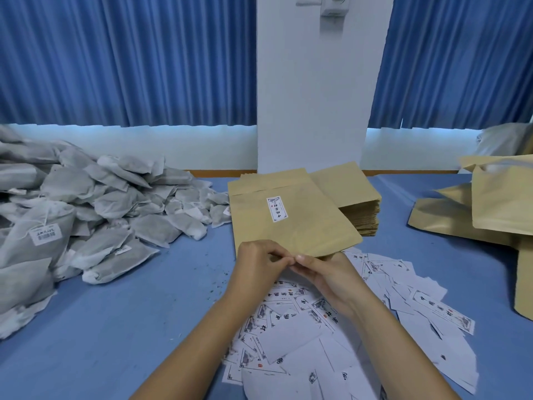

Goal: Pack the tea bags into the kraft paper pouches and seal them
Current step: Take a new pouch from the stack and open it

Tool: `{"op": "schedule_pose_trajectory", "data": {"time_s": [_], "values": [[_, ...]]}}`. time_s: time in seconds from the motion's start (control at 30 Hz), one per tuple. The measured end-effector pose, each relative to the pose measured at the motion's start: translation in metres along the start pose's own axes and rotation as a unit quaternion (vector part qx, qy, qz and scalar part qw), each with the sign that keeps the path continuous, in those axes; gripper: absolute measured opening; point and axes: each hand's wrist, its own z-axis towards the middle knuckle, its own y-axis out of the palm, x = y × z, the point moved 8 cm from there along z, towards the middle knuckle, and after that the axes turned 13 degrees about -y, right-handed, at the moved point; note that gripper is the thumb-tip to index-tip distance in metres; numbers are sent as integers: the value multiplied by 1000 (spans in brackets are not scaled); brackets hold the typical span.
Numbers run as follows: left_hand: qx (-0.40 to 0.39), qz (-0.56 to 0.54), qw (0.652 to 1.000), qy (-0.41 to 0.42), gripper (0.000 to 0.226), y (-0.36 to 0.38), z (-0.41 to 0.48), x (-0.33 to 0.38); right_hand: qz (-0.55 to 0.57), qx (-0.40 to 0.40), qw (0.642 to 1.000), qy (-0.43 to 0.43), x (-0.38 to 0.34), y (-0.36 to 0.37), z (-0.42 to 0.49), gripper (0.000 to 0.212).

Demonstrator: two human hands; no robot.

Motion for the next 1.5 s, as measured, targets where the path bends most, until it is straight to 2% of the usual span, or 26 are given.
{"op": "schedule_pose_trajectory", "data": {"time_s": [0.07, 0.17, 0.3, 0.47, 0.57, 0.63, 0.73, 0.8, 0.87, 0.97, 1.03, 1.1, 1.2, 1.27, 1.33, 1.37, 1.4, 1.43, 1.5], "values": [[-15, -30, 998, -45, 20, 0, 2, -5, 4, -15, 1000, -6, -2, 1, 1, 41], [-51, -66, 993, -80, 19, 1, 4, -10, 12, -44, 999, -21, -7, 6, 1, 35], [-95, -67, 989, -86, 12, 2, 4, -10, 8, -48, 998, -29, -9, 5, 1, 33], [-127, -83, 984, -93, 16, 0, 6, -11, 16, -48, 998, -33, -9, 5, 1, 23], [-133, -92, 983, -88, 16, -2, 7, -12, 19, -60, 997, -36, -10, 8, 0, 26], [-115, -77, 988, -71, 13, -5, 7, -10, 23, -65, 997, -36, -11, 12, -1, 27], [-53, 3, 998, 36, 14, -3, 2, 6, 0, -9, 1000, -29, -5, 10, -1, 20], [-40, 108, 988, 104, 15, 13, -7, 18, -64, 73, 995, -18, 1, 1, -4, 15], [-6, 205, 970, 134, 15, 25, -11, 21, -147, 131, 980, -23, 2, -7, -7, 19], [59, 276, 950, 132, 6, 25, -14, 24, -213, 131, 967, -49, 0, -2, -8, 31], [80, 252, 956, 125, 2, 18, -18, 29, -235, 130, 961, -65, -3, 0, -9, 30], [122, 179, 973, 74, 9, -5, -14, 27, -228, 145, 962, -45, -2, -4, -11, 23], [216, 139, 966, 40, 18, -41, -6, 18, -221, 171, 960, -16, 1, -14, -13, 19], [194, 179, 964, 37, 15, -39, -7, 17, -264, 157, 951, -17, 0, -9, -11, 11], [87, 276, 957, -1, 32, -10, -13, 13, -276, 133, 952, -18, 3, 2, -11, 9], [37, 325, 945, -3, 40, 7, -18, 13, -280, 120, 953, -15, 6, 8, -11, 14], [20, 360, 933, 16, 46, 17, -24, 19, -289, 111, 951, -5, 9, 10, -12, 28], [31, 381, 923, 51, 48, 21, -30, 32, -298, 111, 948, 16, 12, 9, -14, 40], [103, 357, 918, 138, 42, 12, -40, 59, -275, 141, 949, 64, 15, -2, -17, 44]]}}
